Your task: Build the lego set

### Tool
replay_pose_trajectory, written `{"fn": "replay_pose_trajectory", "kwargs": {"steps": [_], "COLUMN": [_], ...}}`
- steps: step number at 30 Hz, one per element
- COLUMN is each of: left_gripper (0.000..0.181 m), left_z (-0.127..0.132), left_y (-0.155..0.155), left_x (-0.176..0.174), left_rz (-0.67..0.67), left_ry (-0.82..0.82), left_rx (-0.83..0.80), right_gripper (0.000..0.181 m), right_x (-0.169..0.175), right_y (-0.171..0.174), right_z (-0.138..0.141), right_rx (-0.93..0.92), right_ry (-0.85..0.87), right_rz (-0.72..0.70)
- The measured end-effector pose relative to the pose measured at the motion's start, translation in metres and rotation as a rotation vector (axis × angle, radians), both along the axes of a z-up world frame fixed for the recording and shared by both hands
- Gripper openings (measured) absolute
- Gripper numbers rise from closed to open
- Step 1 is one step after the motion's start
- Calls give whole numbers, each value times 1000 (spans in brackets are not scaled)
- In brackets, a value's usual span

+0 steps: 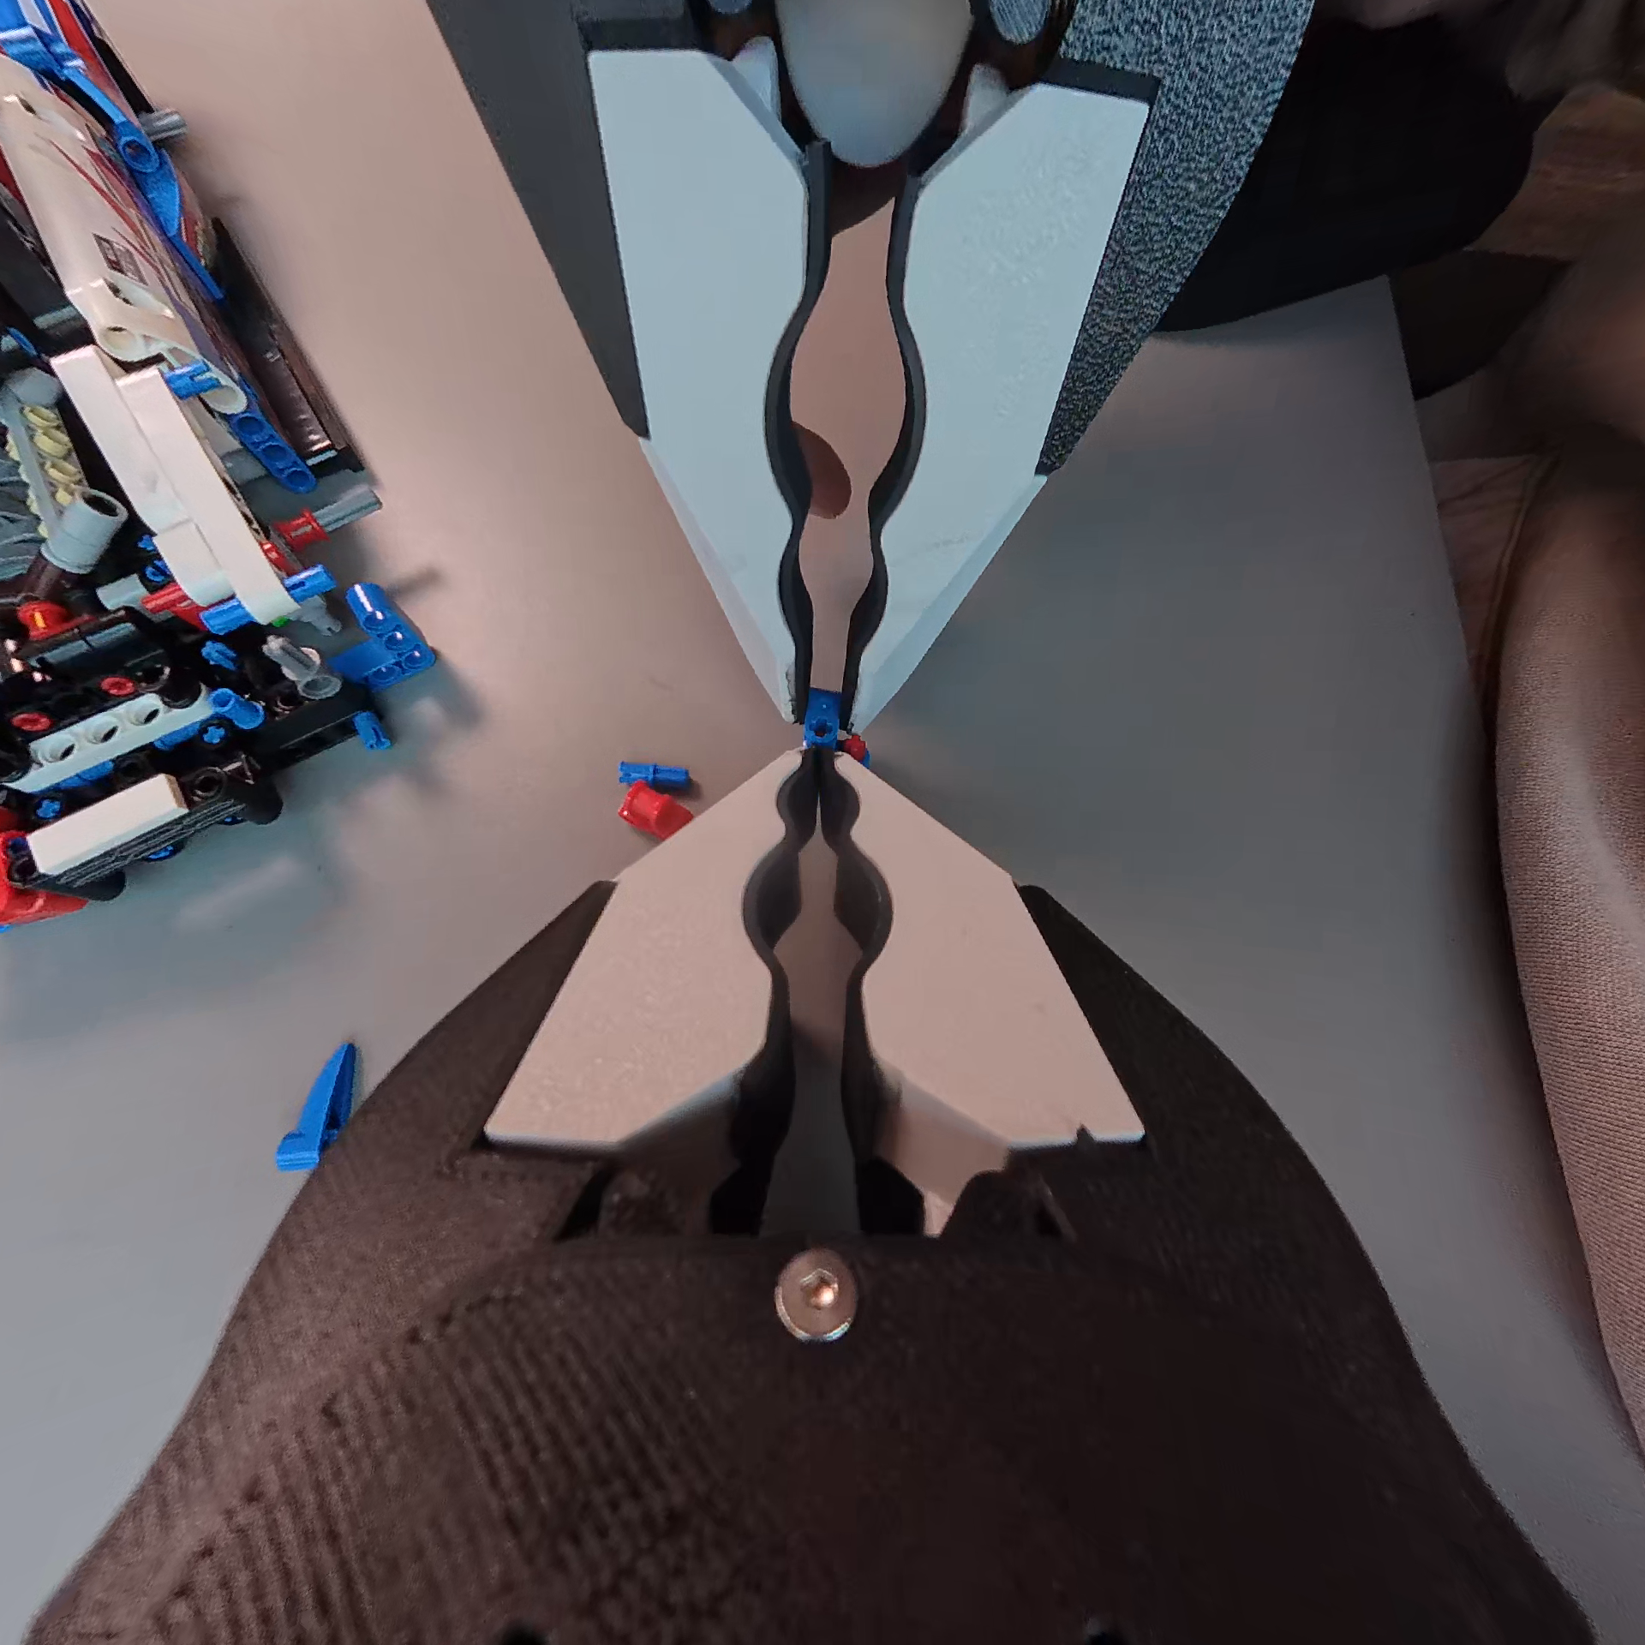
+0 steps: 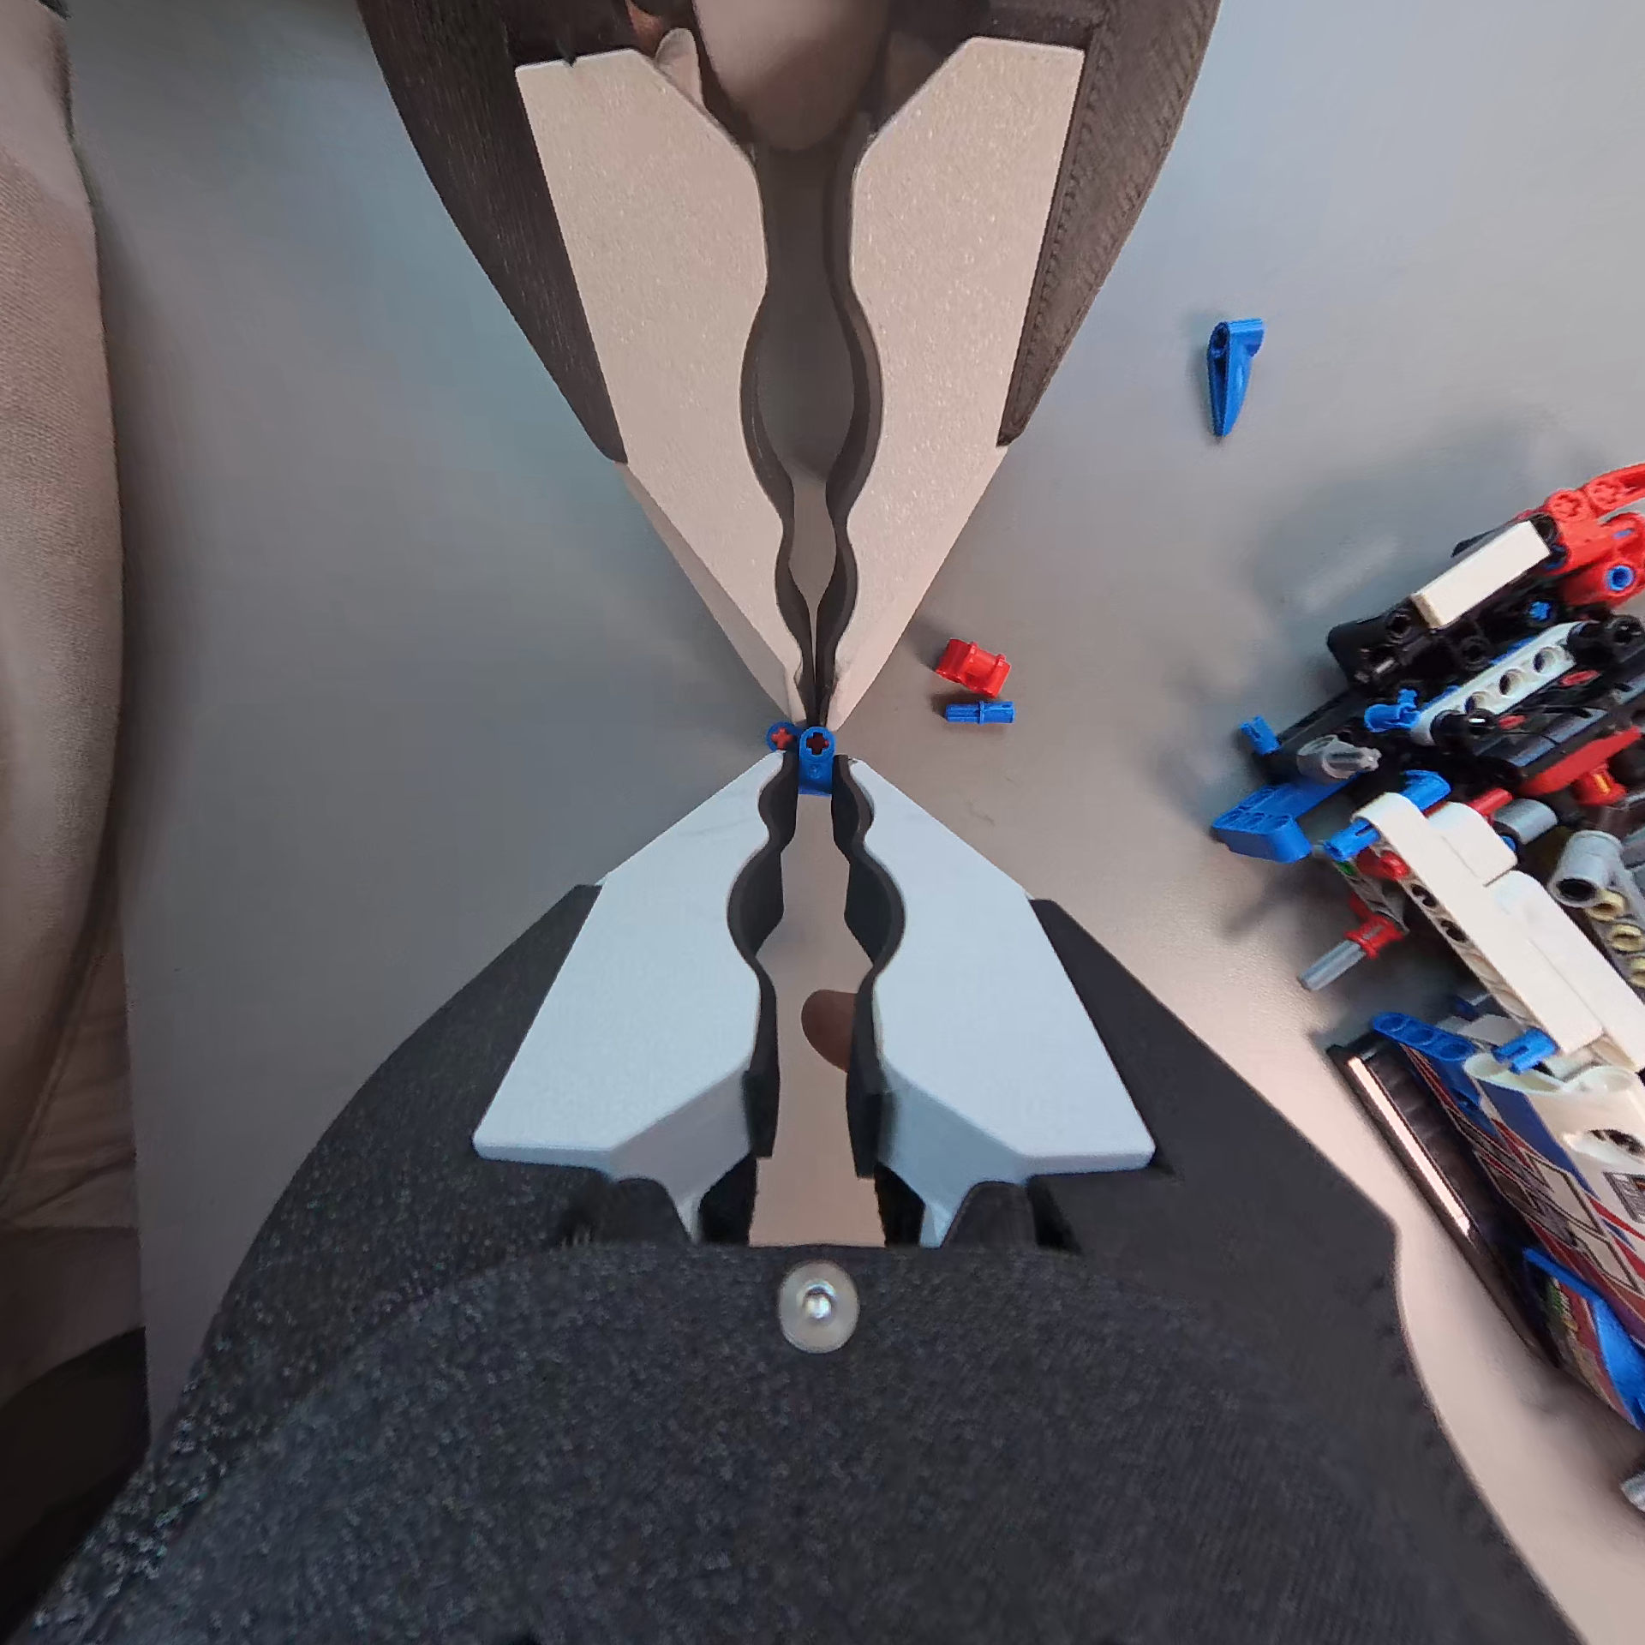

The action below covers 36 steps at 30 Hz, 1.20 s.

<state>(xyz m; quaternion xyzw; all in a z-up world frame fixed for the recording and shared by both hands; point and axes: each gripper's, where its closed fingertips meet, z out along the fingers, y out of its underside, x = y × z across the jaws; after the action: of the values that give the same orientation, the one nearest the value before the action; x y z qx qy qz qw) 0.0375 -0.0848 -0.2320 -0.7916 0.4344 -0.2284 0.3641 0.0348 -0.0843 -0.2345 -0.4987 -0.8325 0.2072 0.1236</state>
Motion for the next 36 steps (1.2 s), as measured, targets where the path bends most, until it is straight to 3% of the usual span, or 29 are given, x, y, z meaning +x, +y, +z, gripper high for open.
{"fn": "replay_pose_trajectory", "kwargs": {"steps": [4, 7, 16, 23, 26, 32, 36], "left_gripper": [0, 0, 6, 22, 14, 13, 12], "left_z": [1, 0, 4, 32, 43, 44, 48], "left_y": [0, 3, 2, 1, -1, 4, 22], "left_x": [6, 1, -12, -13, -7, -7, -19], "left_rz": [-4, 9, 23, 46, 33, 53, 142], "left_ry": [-6, 48, -57, -340, -456, -479, -397], "left_rx": [-19, 6, -28, -160, -215, -201, -22], "right_gripper": [8, 5, 5, 5, 5, 5, 23], "right_x": [8, -1, -2, -14, -15, -17, -18], "right_y": [-2, 3, 3, 3, 3, 7, 27], "right_z": [-13, -9, 4, 42, 48, 50, 62], "right_rx": [24, 62, -10, -21, -10, 126, 44], "right_ry": [-90, -19, 57, 476, 577, 677, 708], "right_rz": [44, 26, -8, 4, -9, 9, -144]}}
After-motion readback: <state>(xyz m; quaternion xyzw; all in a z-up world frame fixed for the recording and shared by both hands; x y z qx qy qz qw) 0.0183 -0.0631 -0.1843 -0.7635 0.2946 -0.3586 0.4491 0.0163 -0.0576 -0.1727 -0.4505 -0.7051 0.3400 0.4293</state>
